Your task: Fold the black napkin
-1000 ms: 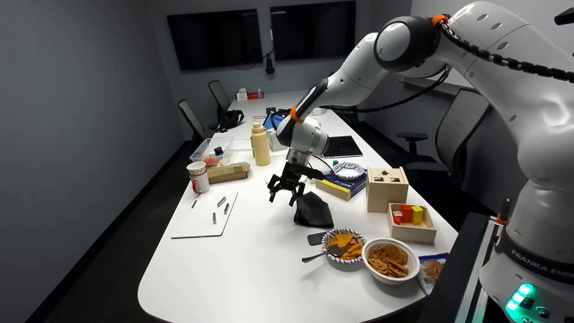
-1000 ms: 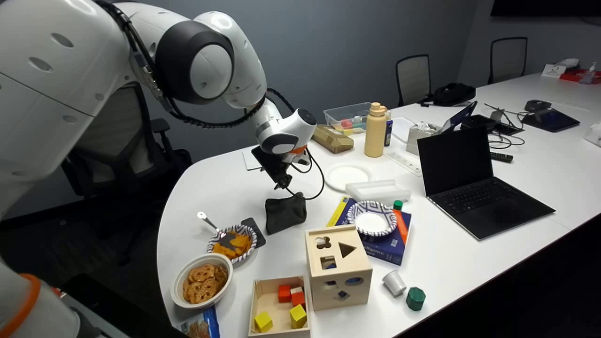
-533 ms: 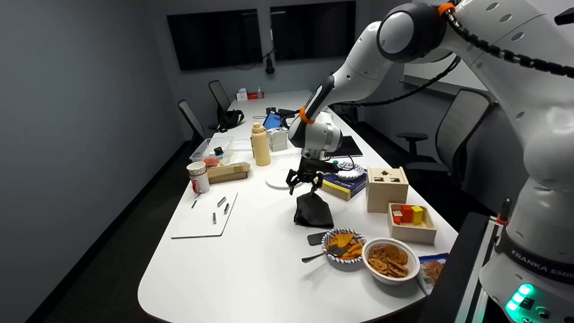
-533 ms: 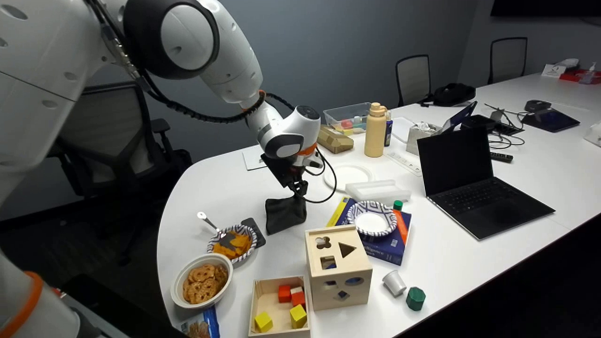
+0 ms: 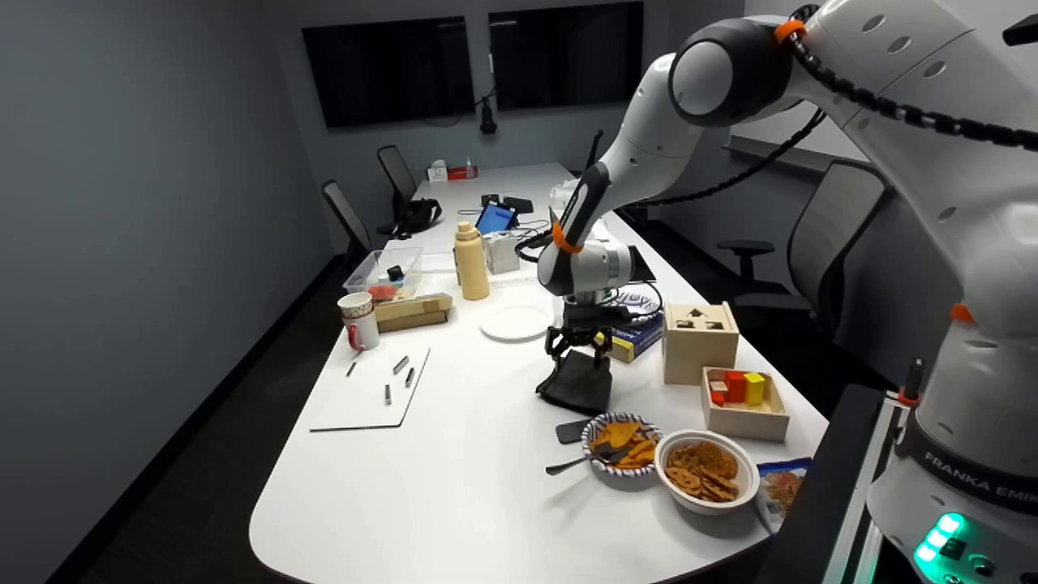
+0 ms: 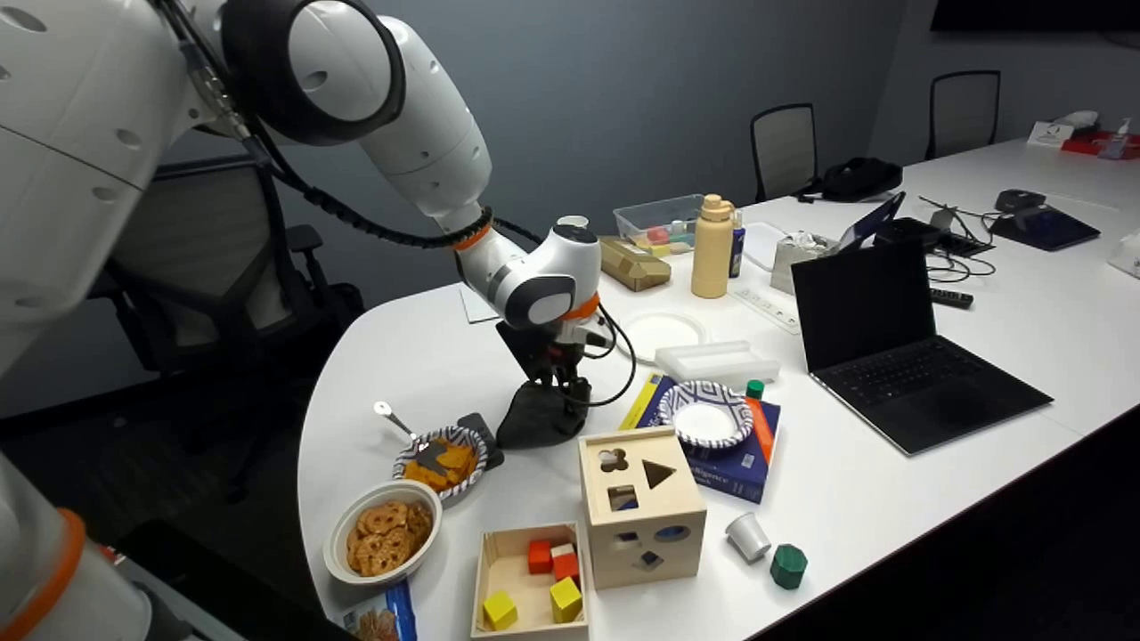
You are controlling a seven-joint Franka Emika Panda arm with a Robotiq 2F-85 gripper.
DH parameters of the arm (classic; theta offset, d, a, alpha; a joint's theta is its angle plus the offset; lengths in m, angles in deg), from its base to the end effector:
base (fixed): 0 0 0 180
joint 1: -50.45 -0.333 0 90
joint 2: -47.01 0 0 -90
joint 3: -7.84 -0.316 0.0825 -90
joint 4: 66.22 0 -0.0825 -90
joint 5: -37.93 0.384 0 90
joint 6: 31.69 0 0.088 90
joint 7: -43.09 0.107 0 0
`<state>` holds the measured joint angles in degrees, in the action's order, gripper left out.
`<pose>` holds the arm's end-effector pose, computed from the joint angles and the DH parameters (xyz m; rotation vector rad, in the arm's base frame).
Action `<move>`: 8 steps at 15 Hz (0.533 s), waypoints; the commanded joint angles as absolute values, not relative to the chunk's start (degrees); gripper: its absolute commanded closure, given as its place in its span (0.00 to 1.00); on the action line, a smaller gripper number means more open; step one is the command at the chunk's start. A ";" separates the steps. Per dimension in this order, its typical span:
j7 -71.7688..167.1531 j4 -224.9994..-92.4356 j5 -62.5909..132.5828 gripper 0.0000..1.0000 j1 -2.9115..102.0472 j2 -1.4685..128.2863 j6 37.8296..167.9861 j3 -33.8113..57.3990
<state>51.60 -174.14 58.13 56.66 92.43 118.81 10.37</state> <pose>0.6022 -0.1009 0.0787 -2.8724 0.8887 0.0664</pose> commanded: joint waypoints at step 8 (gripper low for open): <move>52.28 -175.45 57.40 0.00 57.26 92.60 125.19 8.83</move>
<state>51.83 -174.16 57.94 56.79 93.93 123.13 9.41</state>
